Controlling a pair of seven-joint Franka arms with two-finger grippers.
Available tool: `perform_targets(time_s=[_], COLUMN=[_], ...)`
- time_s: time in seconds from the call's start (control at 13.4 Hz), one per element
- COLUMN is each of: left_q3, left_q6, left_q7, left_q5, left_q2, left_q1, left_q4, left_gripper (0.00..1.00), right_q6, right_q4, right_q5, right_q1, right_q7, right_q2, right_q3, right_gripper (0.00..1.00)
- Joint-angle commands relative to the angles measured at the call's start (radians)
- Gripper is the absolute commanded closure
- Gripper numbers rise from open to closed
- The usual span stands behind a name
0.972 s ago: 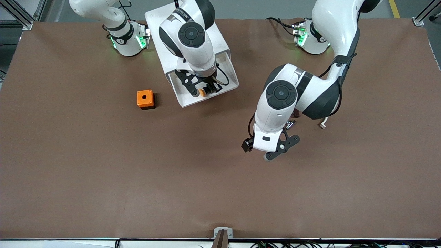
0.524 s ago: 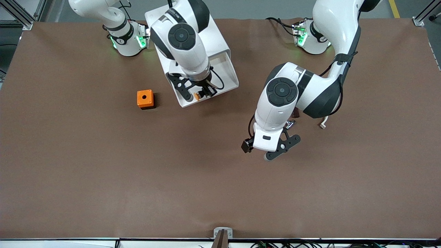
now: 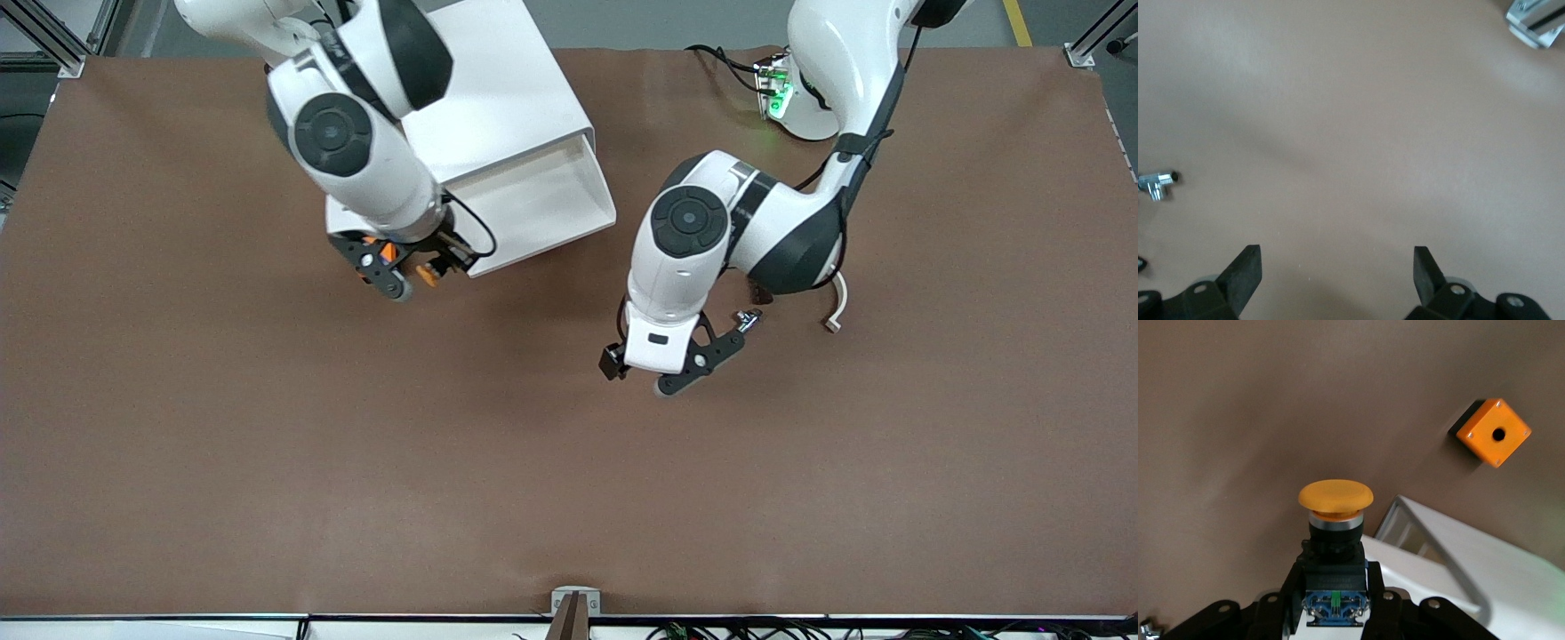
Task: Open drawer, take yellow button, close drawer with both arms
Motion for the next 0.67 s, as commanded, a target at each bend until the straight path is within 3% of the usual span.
perform_targets(time_s=[0.0, 0.6], left_q3=[0.001, -0.076], left_q6=[0.013, -0.005], left_q7=[-0.041, -0.038], left_q5=[0.030, 0.013], left_q2=[-0.038, -0.030], left_q1=[-0.045, -0.086], left_q4=[-0.061, -0.085], left_gripper=[0.00, 0.00], right_q6=[-0.054, -0.063], right_q4=[-0.006, -0.012], right_q5=[0.001, -0.067], right_q1=[-0.109, -0.423], right_q7=[-0.187, -0.775], right_q2=[-0.042, -0.034], right_q3=[0.013, 0.013], right_gripper=[0.99, 0.98])
